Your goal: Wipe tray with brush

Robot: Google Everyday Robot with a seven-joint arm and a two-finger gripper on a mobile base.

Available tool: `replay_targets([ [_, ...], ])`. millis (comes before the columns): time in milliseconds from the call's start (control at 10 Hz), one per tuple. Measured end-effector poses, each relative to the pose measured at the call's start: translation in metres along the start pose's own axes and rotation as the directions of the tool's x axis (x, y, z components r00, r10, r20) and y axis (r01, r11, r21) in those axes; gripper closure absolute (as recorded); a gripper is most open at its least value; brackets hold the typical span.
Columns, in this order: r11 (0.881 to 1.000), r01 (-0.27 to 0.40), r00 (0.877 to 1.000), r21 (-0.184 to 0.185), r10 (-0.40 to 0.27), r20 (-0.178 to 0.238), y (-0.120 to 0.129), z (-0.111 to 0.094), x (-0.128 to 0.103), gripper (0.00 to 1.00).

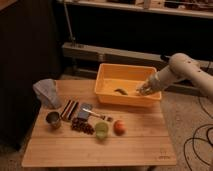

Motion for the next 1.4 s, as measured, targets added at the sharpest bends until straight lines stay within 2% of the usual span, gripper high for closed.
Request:
replay_targets([
  [400,1.0,-0.025,1.0,0.007,0.025,0.01,-0.006,-0.005,-0.005,1.0],
  [700,0.999,-0.05,0.998,0.021,0.049,0.029,-0.014,-0.012,-0.016,1.0],
  [1000,0.998,-0.049,0.998,0.025,0.048,0.051,0.003,-0.016,-0.043,1.0],
  [1100,0.999,-0.039,0.998,0.023,0.038,0.057,0.017,-0.016,-0.051,1.0],
  [1400,1.0,0.002,0.999,0.014,-0.002,0.055,0.059,-0.009,-0.05,1.0],
])
